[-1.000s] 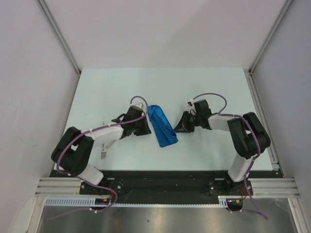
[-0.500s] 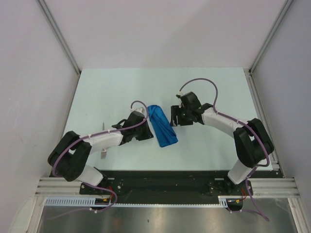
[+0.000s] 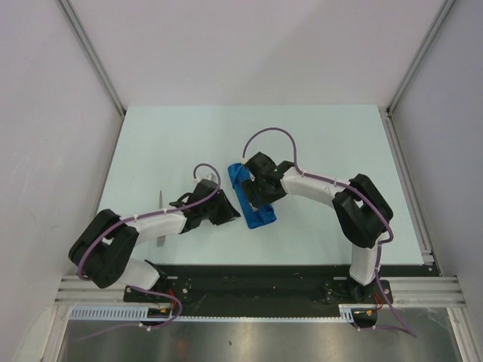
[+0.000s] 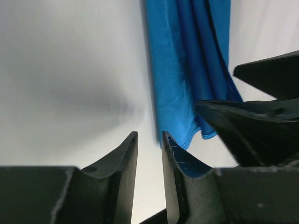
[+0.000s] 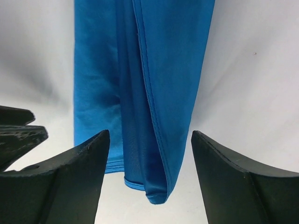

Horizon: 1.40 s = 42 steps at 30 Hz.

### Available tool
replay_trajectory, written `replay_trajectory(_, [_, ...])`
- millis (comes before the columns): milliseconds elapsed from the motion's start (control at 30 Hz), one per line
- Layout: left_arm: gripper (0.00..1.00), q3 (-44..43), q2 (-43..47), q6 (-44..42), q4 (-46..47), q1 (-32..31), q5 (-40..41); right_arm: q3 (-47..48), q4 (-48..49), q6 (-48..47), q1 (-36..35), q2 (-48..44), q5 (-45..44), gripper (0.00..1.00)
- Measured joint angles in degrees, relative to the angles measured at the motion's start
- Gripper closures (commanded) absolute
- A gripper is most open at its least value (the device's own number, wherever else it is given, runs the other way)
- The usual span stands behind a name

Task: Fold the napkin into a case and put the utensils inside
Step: Stuff the top corner of the smaller-rectangle-folded napkin into the folded napkin.

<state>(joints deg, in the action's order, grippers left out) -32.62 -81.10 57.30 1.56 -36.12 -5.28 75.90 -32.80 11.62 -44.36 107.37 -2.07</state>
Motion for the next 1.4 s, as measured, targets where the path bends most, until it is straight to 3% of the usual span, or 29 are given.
replay_trajectory(167, [0.7,0.28,-0.68,1.86,2.49,0.59,-1.46,0.87,-1.95,-1.18,-2.08,1.46,-3.82,0.29])
replay_trajectory(300, [0.71,0.92,-1.95,2.78,3.96,0.76,-2.54,1.49,-2.95,-1.4,-3.54,2.16,-6.21,0.46])
replay_trajectory(567, [0.74,1.09,-4.39,3.32,5.88,0.79,-3.82,2.47,-3.98,-1.14,-4.7,2.34,-9.14,0.56])
replay_trajectory(733, [0.75,1.16,-6.01,3.82,7.23,0.79,-4.37,3.23,-4.48,-0.92,-5.03,2.54,-9.7,0.74])
replay_trajectory(867, [0.75,1.16,-6.56,4.22,8.22,0.79,-5.05,3.34,-4.57,-0.7,-5.29,3.23,-9.68,0.64])
replay_trajectory(967, [0.75,1.16,-6.64,4.22,8.26,0.79,-5.4,3.43,-4.63,-0.57,-5.46,3.89,-9.64,0.65])
replay_trajectory(1167, [0.77,1.16,-6.69,4.24,8.33,0.79,-5.46,4.37,-4.87,-0.48,-5.86,5.51,-9.64,0.91])
replay_trajectory(1400, [0.86,1.16,-8.33,4.81,10.32,0.79,-5.95,7.32,-7.23,0.94,-6.36,5.66,-9.9,0.99])
